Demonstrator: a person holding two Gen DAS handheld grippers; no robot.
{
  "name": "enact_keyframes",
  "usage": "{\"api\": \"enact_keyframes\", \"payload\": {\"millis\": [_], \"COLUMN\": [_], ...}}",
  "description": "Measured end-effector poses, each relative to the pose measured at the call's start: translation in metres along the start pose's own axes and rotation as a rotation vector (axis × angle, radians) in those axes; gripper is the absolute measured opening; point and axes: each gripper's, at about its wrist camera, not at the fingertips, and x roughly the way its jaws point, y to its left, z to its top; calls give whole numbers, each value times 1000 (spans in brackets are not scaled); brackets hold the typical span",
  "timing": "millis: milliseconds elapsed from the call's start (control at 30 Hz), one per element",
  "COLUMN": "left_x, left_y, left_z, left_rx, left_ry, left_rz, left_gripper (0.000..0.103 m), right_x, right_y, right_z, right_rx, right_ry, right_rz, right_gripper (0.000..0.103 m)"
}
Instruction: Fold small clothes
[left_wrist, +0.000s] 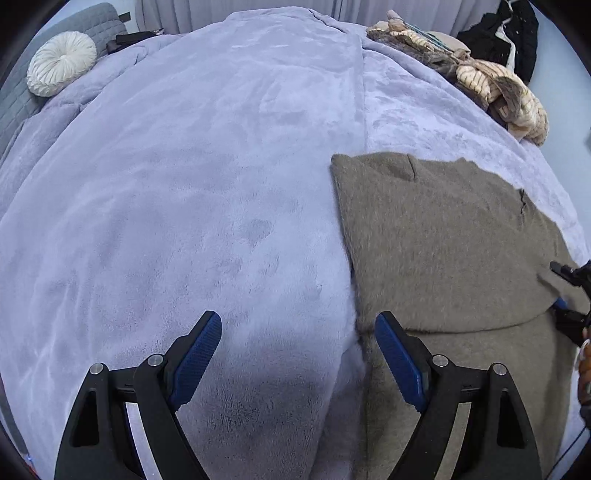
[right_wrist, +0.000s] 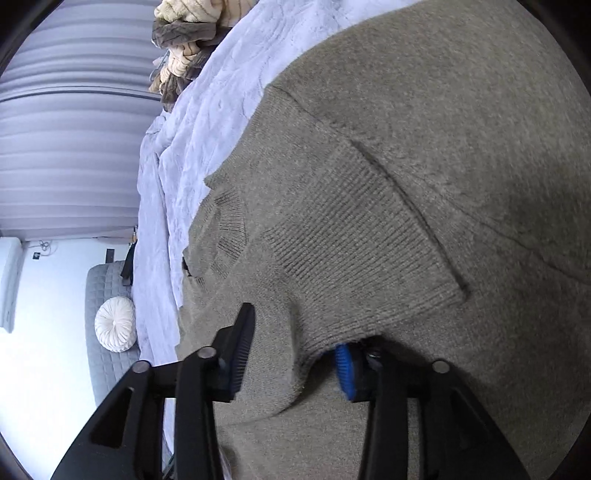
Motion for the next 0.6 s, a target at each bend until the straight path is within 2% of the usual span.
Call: {"api": "enact_keyframes", "payload": {"millis": [100,133,200,233,300,400,433,467,500,533,600], "left_x": [17,31,56,73,86,82,77,74,69,66,66], "left_y": [1,-1,-9,-16,-25,-32,-31,-29,-25,-21,-17], "left_z": [30,43,57,63,68,76,79,81,84,84,82], "left_rx": [-47,-62,-70,-65,-53,-45,-45,-54,-68,-73,-82], "left_ry": [27,51,95,137,156,139,128,120,106,89,79], "left_rz": [-60,-107,-144,-157,-144,-176,-182,-224,-234,-242,-256], "left_gripper": [86,86,86,86,84,26,8,8,8,8,8], "right_x": [10,11,18,19,19,19,20,22,24,26,24], "right_y": [8,8,11,12,12,10,10,14,19,27,48], "right_z": [-1,0,-1,0,1,4,5,7,9,11,12], "right_rx": [-13,-11,-12,-13,-16,4,11,-1,-30,-74,-173], "right_ry": [8,9,11,12,18,21,22,26,35,43,39], "right_rz": [-4,-3,-5,-5,-2,-2,-8,-40,-71,-86,-60], "right_gripper": [50,50,50,51,53,53,41,23,7,7,7]}}
